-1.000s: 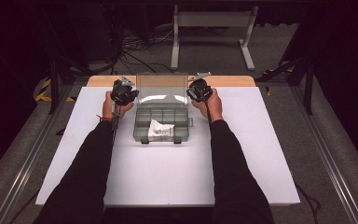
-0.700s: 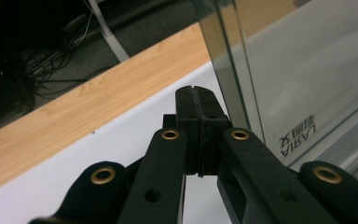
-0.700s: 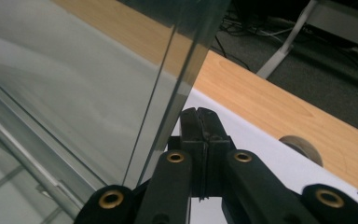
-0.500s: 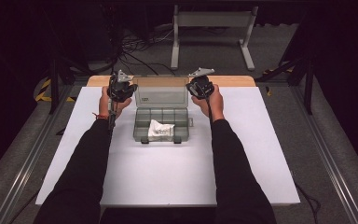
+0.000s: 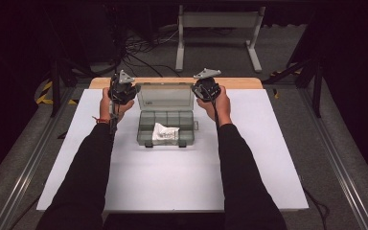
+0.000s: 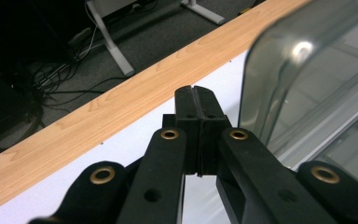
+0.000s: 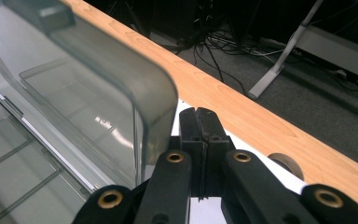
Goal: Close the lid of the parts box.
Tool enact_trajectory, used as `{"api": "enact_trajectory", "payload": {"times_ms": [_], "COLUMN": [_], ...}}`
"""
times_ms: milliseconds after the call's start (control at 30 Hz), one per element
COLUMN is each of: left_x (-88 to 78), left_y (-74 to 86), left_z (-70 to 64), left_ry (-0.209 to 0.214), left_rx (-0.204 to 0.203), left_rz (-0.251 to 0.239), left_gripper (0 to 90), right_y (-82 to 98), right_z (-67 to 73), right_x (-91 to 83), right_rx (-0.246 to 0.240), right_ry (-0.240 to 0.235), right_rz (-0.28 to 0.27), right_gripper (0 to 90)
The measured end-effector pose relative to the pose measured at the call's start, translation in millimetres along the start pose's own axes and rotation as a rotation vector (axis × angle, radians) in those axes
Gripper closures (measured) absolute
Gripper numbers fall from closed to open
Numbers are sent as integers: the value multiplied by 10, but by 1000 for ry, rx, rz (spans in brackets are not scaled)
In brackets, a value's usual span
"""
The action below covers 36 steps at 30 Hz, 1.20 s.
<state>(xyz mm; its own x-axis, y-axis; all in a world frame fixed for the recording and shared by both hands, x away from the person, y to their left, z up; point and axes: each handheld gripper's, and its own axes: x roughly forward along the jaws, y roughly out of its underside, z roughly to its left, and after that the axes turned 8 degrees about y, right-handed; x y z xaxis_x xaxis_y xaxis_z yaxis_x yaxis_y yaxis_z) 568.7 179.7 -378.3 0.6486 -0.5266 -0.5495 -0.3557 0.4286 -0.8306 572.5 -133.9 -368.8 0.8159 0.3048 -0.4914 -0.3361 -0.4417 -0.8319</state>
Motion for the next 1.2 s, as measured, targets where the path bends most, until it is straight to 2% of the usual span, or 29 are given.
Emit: {"api": "enact_trajectory", "payload": {"times_ms": [33, 400, 500, 600, 767, 867, 1000, 1200], "left_x": [-14, -110, -121, -131, -158, -181, -204, -239], "left_y": [-8, -15, 0, 7, -5, 1, 23, 63], "left_z": [2, -83, -107, -117, -150, -171, -209, -255], "left_ry": [-1, -8, -8, -8, -14, -11, -17, -18], "left_rx": [12, 13, 29, 21, 20, 29, 21, 34], "left_rz": [3, 7, 29, 27, 27, 34, 32, 34], "left_gripper": [900, 900, 900, 900, 900, 900, 900, 900], "right_y": [-2, 12, 14, 14, 33, 40, 55, 88], "right_z": [4, 48, 55, 66, 79, 92, 122, 165], "right_x": [-14, -118, -133, -167, -194, -218, -255, -317], "right_rx": [0, -1, -2, -10, 12, 10, 8, 7], "right_ry": [-1, 2, 2, 2, 1, 6, 11, 13], "right_rz": [-4, -8, -2, -6, -3, 5, 6, 0], "right_gripper": [900, 900, 900, 900, 900, 900, 900, 900]}}
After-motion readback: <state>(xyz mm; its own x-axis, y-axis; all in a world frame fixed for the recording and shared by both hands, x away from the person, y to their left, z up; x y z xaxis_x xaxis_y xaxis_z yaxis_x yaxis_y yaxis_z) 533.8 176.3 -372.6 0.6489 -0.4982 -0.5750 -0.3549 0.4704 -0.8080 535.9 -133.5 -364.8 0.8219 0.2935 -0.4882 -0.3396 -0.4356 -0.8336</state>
